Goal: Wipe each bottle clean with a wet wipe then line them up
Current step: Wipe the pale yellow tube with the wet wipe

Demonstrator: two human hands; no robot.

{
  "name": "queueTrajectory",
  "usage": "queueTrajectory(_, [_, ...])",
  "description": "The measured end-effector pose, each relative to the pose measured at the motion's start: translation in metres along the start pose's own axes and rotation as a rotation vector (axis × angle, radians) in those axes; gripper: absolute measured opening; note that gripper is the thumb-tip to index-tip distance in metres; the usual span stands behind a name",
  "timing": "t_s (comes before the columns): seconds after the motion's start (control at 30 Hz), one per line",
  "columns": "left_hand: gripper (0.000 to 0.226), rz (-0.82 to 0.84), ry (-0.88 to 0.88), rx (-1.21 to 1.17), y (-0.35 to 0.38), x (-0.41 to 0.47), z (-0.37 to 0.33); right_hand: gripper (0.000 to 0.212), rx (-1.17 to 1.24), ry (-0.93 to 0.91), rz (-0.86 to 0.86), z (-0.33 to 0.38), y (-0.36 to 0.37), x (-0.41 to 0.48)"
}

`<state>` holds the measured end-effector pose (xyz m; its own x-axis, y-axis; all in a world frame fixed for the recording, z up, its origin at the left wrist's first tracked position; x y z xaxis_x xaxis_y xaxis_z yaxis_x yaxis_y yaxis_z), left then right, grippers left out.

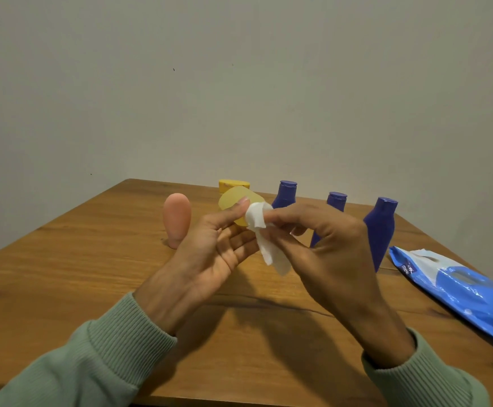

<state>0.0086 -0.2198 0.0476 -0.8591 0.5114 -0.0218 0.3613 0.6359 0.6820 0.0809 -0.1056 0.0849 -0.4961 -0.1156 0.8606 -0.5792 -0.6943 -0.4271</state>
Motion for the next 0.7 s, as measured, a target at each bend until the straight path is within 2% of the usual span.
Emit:
queueTrajectory(0.07, [0.034, 0.010, -0.012, 0.008, 0.0001, 0.0002, 0.0012, 0.028, -0.103, -0.077, -0.017, 0.0010, 0.0002, -0.0016])
queueTrajectory(0.13, [0.035, 0.017, -0.017, 0.021, -0.0008, 0.0009, 0.0007, 0.026, -0.165, -0.079, -0.070, -0.0017, -0.0023, -0.0024])
queueTrajectory(0.27, [0.041, 0.009, -0.024, 0.009, -0.0019, 0.0017, 0.0023, 0.026, -0.177, -0.097, -0.056, -0.0004, 0.0021, -0.0055])
queueTrajectory(0.47, [0.034, 0.002, -0.003, 0.007, -0.0008, 0.0019, 0.0024, 0.024, -0.173, -0.042, -0.090, -0.0048, -0.0029, -0.0034])
queueTrajectory(0.53, [0.027, -0.008, -0.005, -0.003, -0.0008, 0.0011, 0.0037, 0.024, -0.181, -0.067, -0.057, -0.0014, 0.0013, -0.0051])
queueTrajectory(0.6, [0.029, -0.019, -0.012, -0.011, -0.0009, 0.0000, 0.0056, 0.024, -0.203, -0.116, -0.018, 0.0037, 0.0066, -0.0076])
queueTrajectory(0.7, [0.029, -0.008, -0.001, 0.022, -0.0001, 0.0000, 0.0035, 0.024, -0.192, -0.079, -0.028, 0.0003, 0.0034, -0.0050])
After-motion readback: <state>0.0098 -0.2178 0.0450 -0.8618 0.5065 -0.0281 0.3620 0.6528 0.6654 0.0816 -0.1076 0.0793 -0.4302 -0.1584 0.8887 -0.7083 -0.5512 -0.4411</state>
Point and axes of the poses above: each hand's wrist, its own x-axis towards the middle knuckle, its own y-axis out of the palm, z = x × y, the point moved 5 cm from there along x, towards the middle knuckle, and after that the axes turned 4 degrees about -y, right-handed, at the moved point
